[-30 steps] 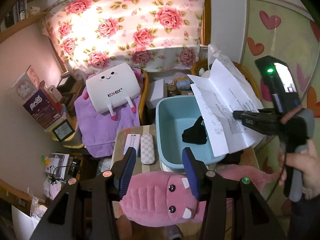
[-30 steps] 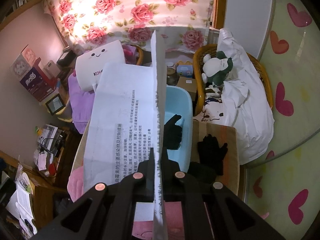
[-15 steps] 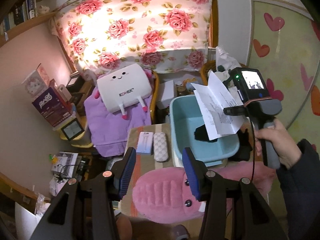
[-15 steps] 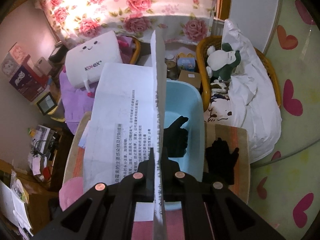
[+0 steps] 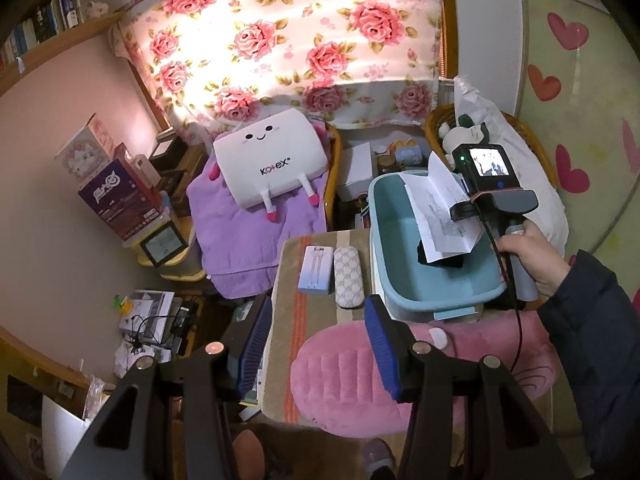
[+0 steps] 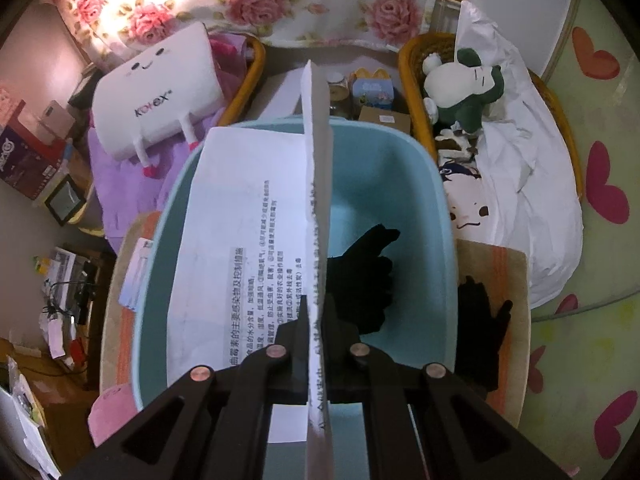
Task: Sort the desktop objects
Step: 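Lower the leaflet into the blue basin and open the right gripper, then withdraw the right gripper from the basin toward the remaining black glove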
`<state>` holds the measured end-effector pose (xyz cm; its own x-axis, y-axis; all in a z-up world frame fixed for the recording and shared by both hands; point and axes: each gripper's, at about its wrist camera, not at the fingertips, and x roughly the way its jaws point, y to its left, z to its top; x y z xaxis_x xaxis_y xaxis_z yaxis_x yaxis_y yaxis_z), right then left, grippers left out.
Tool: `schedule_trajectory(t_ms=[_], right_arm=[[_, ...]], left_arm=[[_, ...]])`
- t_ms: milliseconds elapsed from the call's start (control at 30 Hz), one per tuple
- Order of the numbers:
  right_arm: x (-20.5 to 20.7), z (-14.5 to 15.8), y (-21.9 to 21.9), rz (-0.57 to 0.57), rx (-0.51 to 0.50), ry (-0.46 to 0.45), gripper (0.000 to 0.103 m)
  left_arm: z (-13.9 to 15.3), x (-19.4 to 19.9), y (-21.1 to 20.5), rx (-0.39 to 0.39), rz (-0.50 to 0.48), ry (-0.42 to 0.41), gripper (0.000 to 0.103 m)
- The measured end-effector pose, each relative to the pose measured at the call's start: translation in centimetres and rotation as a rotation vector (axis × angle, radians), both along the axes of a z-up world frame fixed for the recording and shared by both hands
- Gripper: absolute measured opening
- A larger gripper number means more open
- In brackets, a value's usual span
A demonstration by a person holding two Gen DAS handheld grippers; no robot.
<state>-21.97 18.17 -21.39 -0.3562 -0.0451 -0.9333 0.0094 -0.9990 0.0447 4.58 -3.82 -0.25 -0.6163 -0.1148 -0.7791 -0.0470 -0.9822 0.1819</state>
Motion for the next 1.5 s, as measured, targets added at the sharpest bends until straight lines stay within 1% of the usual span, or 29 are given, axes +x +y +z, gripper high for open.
schedule_trajectory(t_ms=[200, 367, 667, 700, 767, 800, 833, 867, 933, 1000, 1167, 1233, 1367, 1500], right_arm=[[-1.2, -2.4, 0.3, -0.012, -0.010, -0.041, 0.002], [-1.7, -4.0, 0.1, -0.003, 0.002, -0.064, 0.002], [-2.1, -5.1, -0.5, 0.011, 0.017, -0.069, 0.003], [-2.0, -5.1, -0.5, 0.009, 0.015, -0.074, 0.006], [-1.9, -5.0, -0.4, 0.000, 0.013, -0.076, 0.029], [-1.8, -4.9, -0.3, -0.007, 0.014, -0.071, 0.052], [-1.7, -4.8, -0.2, -0.014, 0.014, -0.066, 0.060], [-1.6, -4.7, -0.2, -0.021, 0.015, -0.061, 0.062], [-1.5, -4.5, 0.0, -0.026, 0.005, -0.062, 0.069], [-1.2, -4.1, 0.1, -0.026, -0.006, -0.063, 0.073], [0.0, -2.4, 0.5, -0.006, 0.007, -0.045, 0.075], [0.9, -1.2, 1.1, 0.006, 0.005, -0.023, 0.076], [3.6, 2.1, 3.1, 0.020, -0.004, 0.034, 0.077], [5.9, 4.6, 5.8, 0.024, 0.013, 0.072, 0.077]], left_arm=[[-0.6, -0.5, -0.4, -0.007, 0.013, -0.018, 0.052], [-0.9, -0.6, -0.5, -0.014, 0.013, -0.026, 0.052], [-1.2, -0.7, -0.6, -0.021, 0.013, -0.039, 0.052], [-1.1, -0.7, -0.6, -0.021, 0.012, -0.039, 0.052], [-1.1, -0.6, -0.6, -0.021, 0.009, -0.038, 0.052], [-1.0, -0.6, -0.6, -0.021, 0.007, -0.038, 0.052], [-1.0, -0.6, -0.6, -0.021, 0.006, -0.038, 0.052], [-1.0, -0.6, -0.6, -0.021, 0.006, -0.037, 0.052], [-1.0, -0.6, -0.7, -0.021, 0.005, -0.037, 0.052], [-1.1, -0.7, -0.8, -0.020, 0.005, -0.037, 0.052], [-1.4, -0.8, -1.1, -0.018, 0.009, -0.039, 0.052], [-1.7, -1.0, -1.3, -0.024, 0.012, -0.042, 0.052], [-3.0, -1.8, -2.2, -0.024, 0.036, -0.067, 0.052], [-4.4, -2.6, -3.1, -0.003, 0.052, -0.097, 0.052]])
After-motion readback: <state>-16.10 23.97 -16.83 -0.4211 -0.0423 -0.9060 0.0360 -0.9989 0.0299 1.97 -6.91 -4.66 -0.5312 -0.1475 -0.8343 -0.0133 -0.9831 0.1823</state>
